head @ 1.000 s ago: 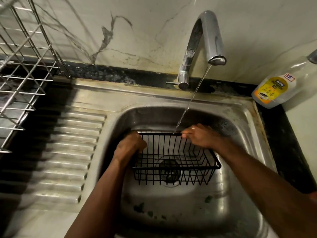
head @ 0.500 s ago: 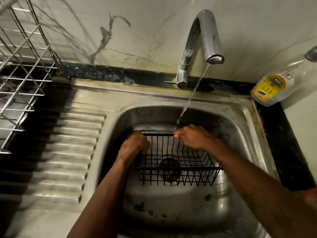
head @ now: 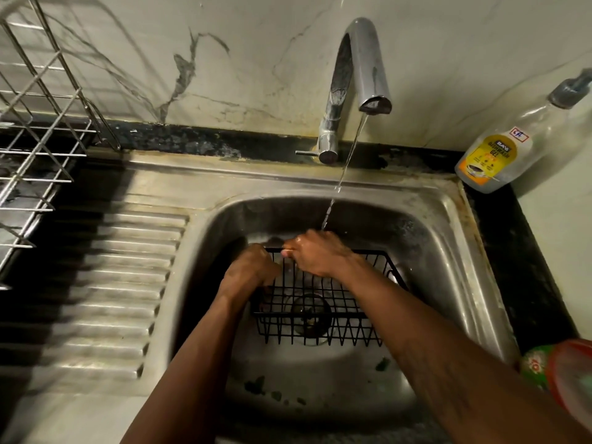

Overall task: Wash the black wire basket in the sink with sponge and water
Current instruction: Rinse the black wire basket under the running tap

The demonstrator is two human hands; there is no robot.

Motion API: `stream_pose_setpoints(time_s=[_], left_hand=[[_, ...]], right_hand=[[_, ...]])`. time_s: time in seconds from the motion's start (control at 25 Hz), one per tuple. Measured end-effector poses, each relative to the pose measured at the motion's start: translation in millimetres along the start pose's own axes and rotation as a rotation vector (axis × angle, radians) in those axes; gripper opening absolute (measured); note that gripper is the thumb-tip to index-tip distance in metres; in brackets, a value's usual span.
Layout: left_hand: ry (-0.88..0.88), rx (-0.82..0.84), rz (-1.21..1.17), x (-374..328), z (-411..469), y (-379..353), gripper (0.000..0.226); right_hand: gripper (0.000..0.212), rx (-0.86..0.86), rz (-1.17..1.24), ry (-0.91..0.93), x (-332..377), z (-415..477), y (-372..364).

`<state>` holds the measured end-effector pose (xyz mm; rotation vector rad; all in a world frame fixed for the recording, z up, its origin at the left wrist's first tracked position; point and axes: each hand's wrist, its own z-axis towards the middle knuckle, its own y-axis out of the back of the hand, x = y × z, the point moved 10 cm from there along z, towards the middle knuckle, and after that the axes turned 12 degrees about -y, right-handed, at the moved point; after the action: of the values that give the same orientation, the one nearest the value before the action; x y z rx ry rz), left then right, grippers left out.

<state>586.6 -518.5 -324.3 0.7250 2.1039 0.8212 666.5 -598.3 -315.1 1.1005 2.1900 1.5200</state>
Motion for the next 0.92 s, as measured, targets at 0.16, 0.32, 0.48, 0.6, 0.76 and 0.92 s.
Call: stream_pose_setpoints(time_s=[0.16, 0.32, 0.48, 0.6, 0.76, 0.92], left_hand=[[0.044, -0.045, -0.099, 3.5, -2.2, 2.1, 0.025], [0.039, -0.024, -0.098, -0.8, 0.2, -0.6, 0.028], [0.037, -0.035, -0.107, -6.3, 2.7, -1.3, 0.016], [0.016, -0.004, -0.078, -15.0, 4.5, -7.9, 0.007], [0.023, 0.031, -0.073, -9.5, 9.6, -9.2, 0.016], [-0.001, 0.061, -0.092, -14.6, 12.2, -9.7, 0.003]], right_hand=[[0.033, 0.024, -0.010, -0.146, -90.7, -30.1, 2.4], [0.032, 0.018, -0.046, -0.190, -117.5, -37.9, -0.5], [0.037, -0.005, -0.015, -0.016, -42.1, -17.9, -7.1], [0.029, -0.029, -0.028, 0.065, 0.5, 3.8, -11.4], [0.028, 0.009, 0.166, -0.068, -39.8, -0.3, -6.0], [0.039, -0.063, 0.068, -0.067, -61.3, -22.1, -3.8]])
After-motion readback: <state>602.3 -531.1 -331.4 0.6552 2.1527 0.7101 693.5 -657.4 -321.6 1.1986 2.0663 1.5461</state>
